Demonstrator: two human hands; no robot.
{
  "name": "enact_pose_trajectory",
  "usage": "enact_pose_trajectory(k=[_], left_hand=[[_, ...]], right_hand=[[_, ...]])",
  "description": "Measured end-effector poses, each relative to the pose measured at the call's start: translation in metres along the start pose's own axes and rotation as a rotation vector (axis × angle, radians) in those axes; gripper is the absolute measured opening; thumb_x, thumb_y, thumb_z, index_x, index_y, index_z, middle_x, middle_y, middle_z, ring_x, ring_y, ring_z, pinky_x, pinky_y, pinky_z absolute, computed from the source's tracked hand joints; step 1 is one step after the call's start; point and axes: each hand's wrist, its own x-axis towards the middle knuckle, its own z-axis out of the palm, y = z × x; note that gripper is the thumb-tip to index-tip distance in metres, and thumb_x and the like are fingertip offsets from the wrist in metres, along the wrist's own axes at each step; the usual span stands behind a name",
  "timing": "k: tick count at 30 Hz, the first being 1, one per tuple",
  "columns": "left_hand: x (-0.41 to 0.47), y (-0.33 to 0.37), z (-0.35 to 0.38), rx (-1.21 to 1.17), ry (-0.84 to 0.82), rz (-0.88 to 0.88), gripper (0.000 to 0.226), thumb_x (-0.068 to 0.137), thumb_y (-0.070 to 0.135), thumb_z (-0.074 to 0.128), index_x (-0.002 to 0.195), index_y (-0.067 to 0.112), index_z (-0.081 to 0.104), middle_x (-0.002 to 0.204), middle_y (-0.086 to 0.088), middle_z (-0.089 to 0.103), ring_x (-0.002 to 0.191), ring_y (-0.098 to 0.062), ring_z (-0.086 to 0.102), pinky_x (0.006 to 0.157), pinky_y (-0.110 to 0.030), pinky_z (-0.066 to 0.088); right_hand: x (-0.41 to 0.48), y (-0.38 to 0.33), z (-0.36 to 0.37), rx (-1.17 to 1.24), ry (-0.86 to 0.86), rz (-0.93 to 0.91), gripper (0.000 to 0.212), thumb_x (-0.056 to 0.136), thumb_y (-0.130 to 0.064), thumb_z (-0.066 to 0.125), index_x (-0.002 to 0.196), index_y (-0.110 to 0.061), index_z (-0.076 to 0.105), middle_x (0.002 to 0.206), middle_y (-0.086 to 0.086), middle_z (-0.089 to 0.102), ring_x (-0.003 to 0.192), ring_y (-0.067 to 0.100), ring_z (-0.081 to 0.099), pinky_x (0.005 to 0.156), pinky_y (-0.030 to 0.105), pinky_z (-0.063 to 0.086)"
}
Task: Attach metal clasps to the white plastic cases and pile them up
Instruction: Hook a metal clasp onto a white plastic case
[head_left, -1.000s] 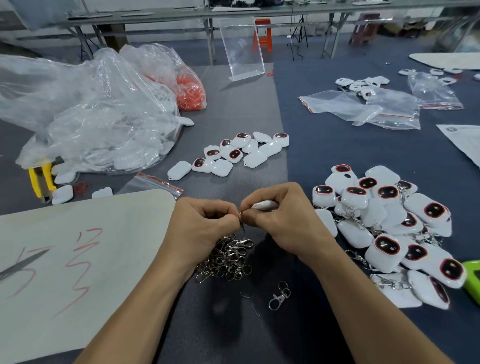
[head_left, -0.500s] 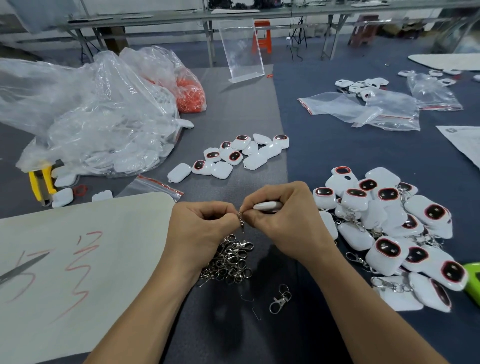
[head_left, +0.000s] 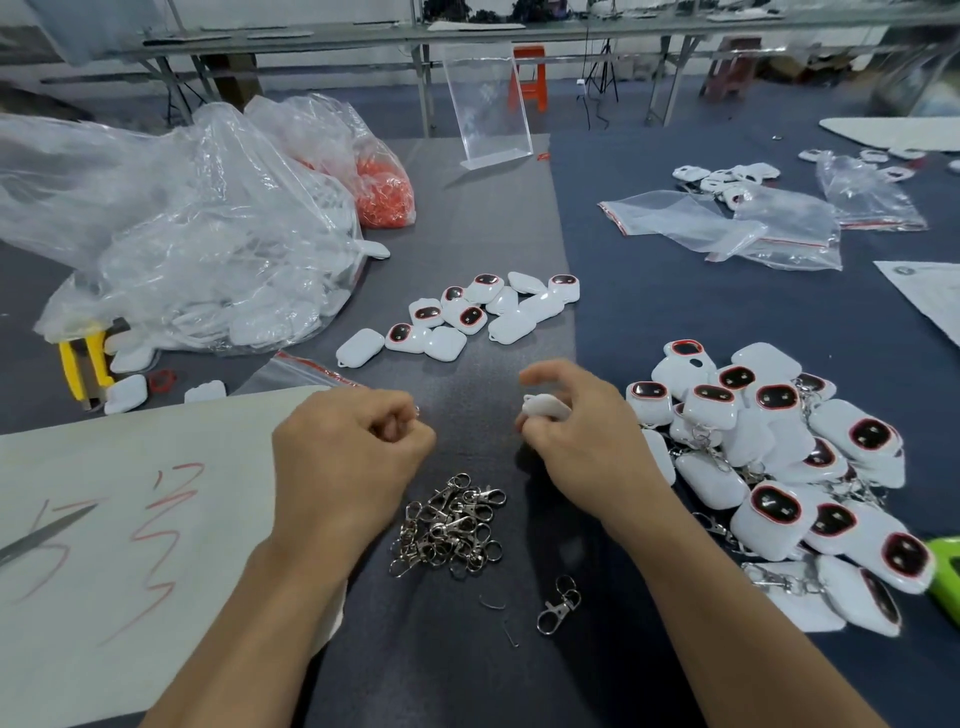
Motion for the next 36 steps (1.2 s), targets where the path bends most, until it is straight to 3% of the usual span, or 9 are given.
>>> enact_pose_trajectory(k=[3,5,8,10,14,20,25,28,36], left_hand=[[-0.002,0.006,0.009,0.239,-0.11,0.236,0.019,0.06,0.023,0.07,0.052,0.02,0.054,0.049,0.006,0.051,0.055,-0.019,0.044,0.058,-0.026,0.027],[-0.003,0.012,0.017,0.227,-0.196,0.352,0.016,0.056,0.019,0.075,0.051,0.017,0.06,0.049,0.004,0.055,0.053,-0.024,0.049,0.063,-0.031,0.026],[-0.004,0.016,0.022,0.214,-0.26,0.423,0.009,0.057,0.021,0.076,0.055,0.019,0.068,0.051,0.004,0.057,0.053,-0.025,0.051,0.064,-0.031,0.023],[-0.004,0.014,0.022,0.182,-0.288,0.367,0.006,0.066,0.019,0.08,0.065,0.022,0.074,0.057,0.005,0.06,0.059,-0.022,0.047,0.062,-0.031,0.016],[-0.003,0.011,0.021,0.1,-0.368,0.229,0.01,0.077,0.023,0.079,0.085,0.028,0.08,0.073,0.006,0.067,0.075,-0.016,0.041,0.064,-0.028,0.017],[-0.003,0.011,0.019,0.016,-0.379,0.21,0.015,0.074,0.018,0.081,0.085,0.028,0.081,0.07,0.005,0.065,0.076,-0.02,0.049,0.067,-0.03,0.027],[-0.002,0.01,0.018,-0.032,-0.377,0.183,0.015,0.077,0.028,0.073,0.089,0.031,0.081,0.071,0.007,0.065,0.078,-0.018,0.053,0.07,-0.03,0.032],[-0.003,0.01,0.017,-0.043,-0.393,0.141,0.024,0.073,0.038,0.061,0.087,0.034,0.08,0.07,0.009,0.065,0.077,-0.014,0.056,0.072,-0.031,0.041],[-0.005,0.011,0.016,-0.077,-0.409,-0.021,0.022,0.069,0.045,0.061,0.083,0.038,0.077,0.071,0.01,0.069,0.072,-0.007,0.062,0.068,-0.032,0.05]], right_hand=[[0.002,-0.001,-0.001,0.041,-0.022,0.029,0.022,0.089,-0.016,0.058,0.092,-0.035,0.049,0.097,-0.005,0.074,0.085,0.018,0.069,0.077,0.045,0.057],[0.001,-0.002,-0.002,0.013,-0.058,0.002,0.023,0.088,-0.014,0.059,0.087,-0.035,0.051,0.095,-0.005,0.075,0.086,0.022,0.07,0.08,0.05,0.058],[0.002,0.001,-0.004,-0.004,-0.073,-0.038,0.028,0.09,-0.01,0.061,0.091,-0.037,0.065,0.084,-0.004,0.074,0.069,0.016,0.072,0.074,0.043,0.06],[0.002,0.001,-0.003,0.007,-0.074,-0.047,0.028,0.092,-0.013,0.063,0.098,-0.039,0.071,0.079,-0.005,0.073,0.063,0.013,0.07,0.072,0.036,0.06],[0.001,0.0,0.005,0.021,-0.083,-0.035,0.035,0.091,-0.017,0.066,0.111,-0.044,0.058,0.086,-0.004,0.073,0.067,0.015,0.066,0.075,0.041,0.06],[0.001,-0.001,0.005,0.012,-0.096,-0.035,0.016,0.091,-0.021,0.072,0.096,-0.031,0.061,0.063,-0.006,0.071,0.049,0.005,0.059,0.055,0.027,0.048],[0.001,-0.003,0.001,-0.015,-0.118,-0.04,0.018,0.09,-0.014,0.073,0.092,-0.029,0.065,0.057,-0.009,0.068,0.043,0.003,0.056,0.042,0.014,0.039],[0.001,-0.003,-0.001,-0.015,-0.137,-0.031,0.017,0.09,-0.012,0.072,0.092,-0.028,0.066,0.055,-0.008,0.067,0.04,0.004,0.055,0.041,0.014,0.039],[0.0,-0.008,-0.001,-0.049,-0.162,-0.035,0.018,0.088,-0.011,0.071,0.089,-0.028,0.065,0.058,-0.006,0.069,0.043,0.007,0.06,0.044,0.02,0.045]])
